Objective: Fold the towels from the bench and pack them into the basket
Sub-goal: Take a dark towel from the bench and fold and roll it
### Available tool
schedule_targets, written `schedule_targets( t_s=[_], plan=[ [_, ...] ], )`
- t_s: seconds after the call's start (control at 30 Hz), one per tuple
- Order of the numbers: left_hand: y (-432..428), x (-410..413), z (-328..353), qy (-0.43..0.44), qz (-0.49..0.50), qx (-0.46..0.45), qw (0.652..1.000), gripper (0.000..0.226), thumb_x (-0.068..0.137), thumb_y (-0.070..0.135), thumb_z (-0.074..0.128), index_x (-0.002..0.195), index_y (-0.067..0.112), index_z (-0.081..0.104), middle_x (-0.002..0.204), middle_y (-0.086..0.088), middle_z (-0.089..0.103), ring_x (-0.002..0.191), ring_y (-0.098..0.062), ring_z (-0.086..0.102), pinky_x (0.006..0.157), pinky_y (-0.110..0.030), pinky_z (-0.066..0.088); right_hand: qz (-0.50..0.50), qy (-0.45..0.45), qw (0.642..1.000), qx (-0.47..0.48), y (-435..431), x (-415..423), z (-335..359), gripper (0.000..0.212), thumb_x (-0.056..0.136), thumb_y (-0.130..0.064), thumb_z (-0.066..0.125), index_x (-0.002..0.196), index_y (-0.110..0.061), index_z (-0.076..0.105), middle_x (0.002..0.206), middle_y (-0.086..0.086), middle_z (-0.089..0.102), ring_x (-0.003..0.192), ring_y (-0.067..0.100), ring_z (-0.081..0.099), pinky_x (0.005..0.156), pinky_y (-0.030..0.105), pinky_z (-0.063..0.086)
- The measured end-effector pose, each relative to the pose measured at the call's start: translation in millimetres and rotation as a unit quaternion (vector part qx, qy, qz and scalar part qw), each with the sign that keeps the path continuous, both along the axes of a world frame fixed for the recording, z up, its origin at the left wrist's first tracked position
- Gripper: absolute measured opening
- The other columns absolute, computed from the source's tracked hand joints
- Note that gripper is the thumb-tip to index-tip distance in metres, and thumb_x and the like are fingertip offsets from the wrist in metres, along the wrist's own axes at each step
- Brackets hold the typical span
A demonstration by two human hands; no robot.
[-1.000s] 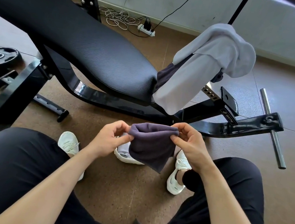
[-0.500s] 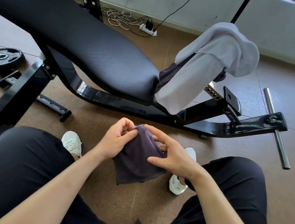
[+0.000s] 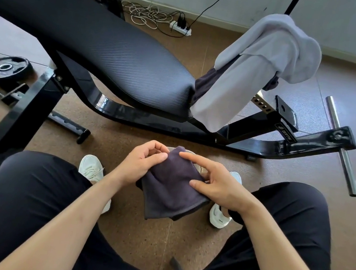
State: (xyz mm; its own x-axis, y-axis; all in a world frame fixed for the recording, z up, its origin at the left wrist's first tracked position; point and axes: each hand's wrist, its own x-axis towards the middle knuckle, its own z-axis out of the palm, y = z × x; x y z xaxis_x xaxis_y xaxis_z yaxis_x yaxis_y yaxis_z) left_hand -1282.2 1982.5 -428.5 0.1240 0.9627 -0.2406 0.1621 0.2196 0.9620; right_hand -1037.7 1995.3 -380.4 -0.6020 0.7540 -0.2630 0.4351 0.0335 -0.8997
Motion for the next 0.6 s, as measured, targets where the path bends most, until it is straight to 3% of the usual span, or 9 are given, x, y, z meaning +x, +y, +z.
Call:
schedule_targets(
  t_s=[0.1,0.17,0.37,0.47,0.53,0.6],
  plan=[
    [-2,-6,6,0.017,-0.030,-0.013,0.999,0.023,0.094,0.027,0.065,0.114,0.016,0.065,0.105,-0.002,0.072,0.096,-0.004,0.068,0.078,-0.014,0.052,-0.044,0.037,0.998,-0.015,5,9,-1,0.069,0.095,0.009,0.057,0.151,-0.028,0.045,0.145,-0.008,0.057,0.112,0.015,0.071,0.093,0.047,0.059],
    [-5,-8,9,0.007,-0.032,-0.008,0.999,0.020,0.096,0.013,0.068,0.115,0.012,0.062,0.104,-0.008,0.073,0.094,-0.009,0.069,0.077,-0.018,0.054,-0.071,0.059,0.996,-0.021,10,18,-2,0.071,0.095,0.008,0.058,0.152,-0.031,0.044,0.148,-0.008,0.055,0.119,0.021,0.068,0.099,0.055,0.055],
    [-7,-11,7,-0.022,0.000,0.024,0.999,0.017,0.086,-0.003,0.074,0.099,0.006,0.065,0.103,-0.011,0.076,0.097,-0.026,0.074,0.084,-0.035,0.062,-0.129,0.127,0.981,-0.065,18,34,-6,0.068,0.095,0.012,0.057,0.150,-0.026,0.047,0.145,-0.005,0.058,0.121,0.021,0.067,0.097,0.034,0.055],
    [-6,-13,5,-0.029,0.042,0.060,0.997,0.017,0.084,-0.006,0.075,0.092,0.007,0.069,0.102,-0.006,0.078,0.098,-0.025,0.075,0.086,-0.036,0.061,-0.141,0.151,0.975,-0.077,17,34,-6,0.067,0.094,0.015,0.056,0.149,-0.025,0.049,0.143,-0.007,0.060,0.122,0.022,0.066,0.097,0.031,0.055],
    [-7,-17,3,-0.044,0.043,0.073,0.995,0.005,0.081,0.008,0.074,0.085,0.011,0.071,0.097,-0.007,0.077,0.096,-0.024,0.073,0.084,-0.033,0.058,-0.143,0.156,0.974,-0.076,16,34,-5,0.068,0.094,0.015,0.055,0.149,-0.025,0.048,0.144,-0.008,0.059,0.122,0.023,0.066,0.100,0.036,0.055],
    [-8,-18,2,-0.064,0.052,0.080,0.993,0.011,0.074,0.028,0.065,0.074,0.018,0.071,0.090,-0.007,0.074,0.090,-0.022,0.070,0.081,-0.030,0.055,-0.126,0.164,0.975,-0.079,15,35,-3,0.069,0.095,0.014,0.054,0.150,-0.028,0.047,0.147,-0.007,0.056,0.124,0.025,0.064,0.102,0.041,0.054]
  ],
)
